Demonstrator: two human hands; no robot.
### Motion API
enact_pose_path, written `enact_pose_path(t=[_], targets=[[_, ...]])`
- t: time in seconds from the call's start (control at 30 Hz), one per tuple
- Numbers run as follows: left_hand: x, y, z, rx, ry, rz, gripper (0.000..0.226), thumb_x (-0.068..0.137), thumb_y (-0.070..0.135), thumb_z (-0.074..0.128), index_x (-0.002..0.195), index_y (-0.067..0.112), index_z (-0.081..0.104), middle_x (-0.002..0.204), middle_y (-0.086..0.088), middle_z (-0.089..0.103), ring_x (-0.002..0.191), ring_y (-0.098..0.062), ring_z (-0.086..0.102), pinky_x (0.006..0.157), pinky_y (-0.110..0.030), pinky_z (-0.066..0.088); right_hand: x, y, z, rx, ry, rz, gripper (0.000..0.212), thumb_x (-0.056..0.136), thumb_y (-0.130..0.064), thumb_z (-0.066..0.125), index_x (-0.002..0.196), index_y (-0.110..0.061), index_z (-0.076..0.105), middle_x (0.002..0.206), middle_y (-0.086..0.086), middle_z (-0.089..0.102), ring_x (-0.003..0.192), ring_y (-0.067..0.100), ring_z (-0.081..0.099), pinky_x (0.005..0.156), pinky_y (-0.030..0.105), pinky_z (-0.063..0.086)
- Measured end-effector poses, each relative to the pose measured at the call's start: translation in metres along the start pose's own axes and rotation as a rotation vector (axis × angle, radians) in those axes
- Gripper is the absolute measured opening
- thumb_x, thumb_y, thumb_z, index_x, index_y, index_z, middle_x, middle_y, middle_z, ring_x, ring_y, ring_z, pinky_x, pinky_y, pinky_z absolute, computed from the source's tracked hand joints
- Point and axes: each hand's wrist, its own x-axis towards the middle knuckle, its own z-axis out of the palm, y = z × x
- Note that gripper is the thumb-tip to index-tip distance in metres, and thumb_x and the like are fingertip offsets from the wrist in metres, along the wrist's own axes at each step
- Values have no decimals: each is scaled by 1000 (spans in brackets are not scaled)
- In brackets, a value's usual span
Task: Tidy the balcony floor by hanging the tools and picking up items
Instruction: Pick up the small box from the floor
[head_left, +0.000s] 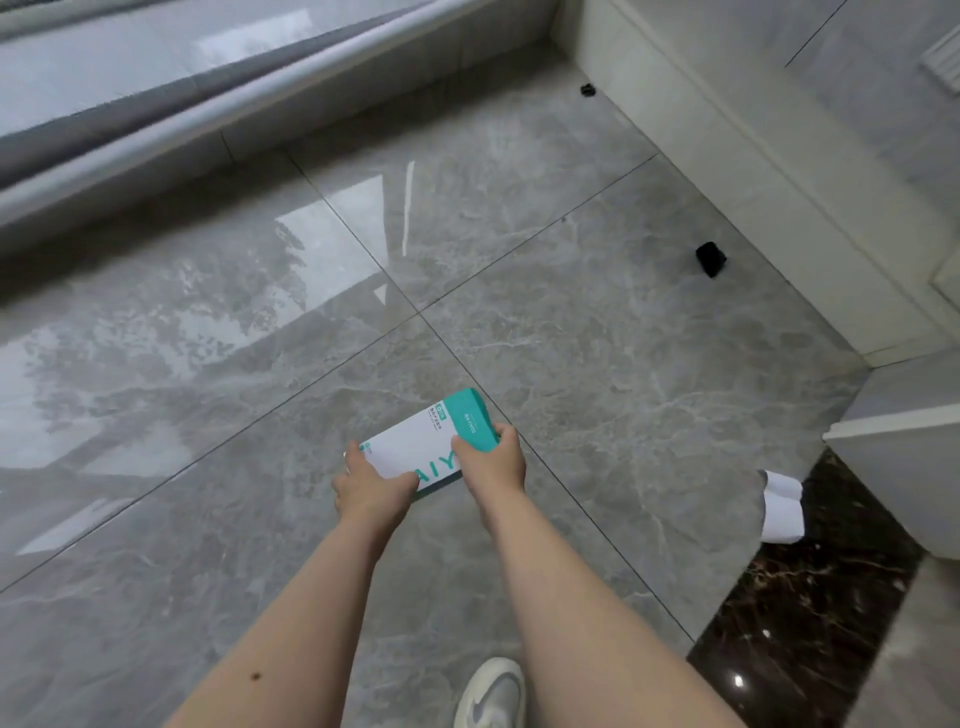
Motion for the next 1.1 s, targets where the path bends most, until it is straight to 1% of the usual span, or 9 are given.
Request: enact_pose_path(t=[0.1, 0.23, 0.33, 0.5, 0.6, 0.67, 0.73, 0.9, 1.1], targets=[[-28, 27, -8, 26, -44, 57, 87, 64, 18, 62, 144, 11, 27, 136, -20, 43, 123, -38, 46, 103, -50, 44, -23, -22, -23, 74, 4, 16, 37, 84, -12, 62, 117, -14, 47, 119, 10, 62, 89, 17, 61, 51, 13, 43], [-62, 60, -7, 100, -62, 124, 77, 66, 17, 63, 137, 7, 36, 130, -21, 48, 118, -38, 50, 99, -50, 46, -43, -42, -57, 122, 35, 12, 38, 86, -15, 64, 119, -14, 45, 121, 10, 60, 92, 19, 61, 56, 16, 46], [-87, 77, 7, 151, -67, 166, 64, 75, 14, 59, 136, 8, 39, 129, -21, 49, 118, -38, 50, 100, -49, 46, -53, -51, -82, 129, 115, -15, 38, 85, -16, 65, 117, -11, 46, 120, 11, 59, 99, 23, 63, 74, 28, 55], [-128, 94, 44, 337, -128, 263, 82, 80, 18, 60, 150, 15, 17, 144, -18, 27, 132, -35, 36, 107, -46, 40, -63, -57, -133, 153, 220, -38, 34, 86, -17, 66, 113, -11, 46, 123, 10, 58, 105, 24, 63, 81, 32, 58], [-148, 107, 64, 494, -142, 374, 80, 76, 19, 66, 144, 12, 26, 136, -18, 38, 121, -33, 46, 100, -43, 47, -68, -54, -174, 172, 272, -44, 33, 87, -17, 66, 111, -11, 44, 123, 11, 57, 106, 24, 63, 72, 27, 55], [-162, 115, 78, 582, -142, 440, 78, 73, 20, 71, 139, 11, 32, 132, -16, 43, 118, -30, 48, 96, -40, 48, -73, -49, -199, 171, 309, -50, 33, 86, -16, 66, 110, -10, 45, 123, 11, 57, 106, 25, 63, 75, 29, 56], [-174, 119, 90, 651, -154, 464, 87, 69, 25, 76, 141, 13, 29, 137, -15, 41, 124, -30, 43, 99, -39, 44, -79, -44, -218, 170, 311, -45, 33, 86, -16, 66, 110, -10, 44, 124, 11, 56, 107, 26, 63, 79, 32, 58], [-209, 131, 135, 770, -235, 488, 114, 64, 31, 82, 151, 17, 10, 152, -9, 25, 141, -29, 22, 114, -43, 29, -93, -29, -282, 219, 328, -31, 41, 85, -16, 69, 117, -11, 45, 128, 10, 54, 112, 24, 61, 67, 21, 53], [-251, 143, 198, 891, -288, 591, 110, 59, 31, 84, 147, 15, 20, 142, -8, 38, 133, -28, 34, 108, -38, 33, -96, -14, -353, 259, 324, -28, 47, 83, -18, 71, 123, -14, 45, 129, 7, 54, 113, 22, 59, 72, 24, 54]])
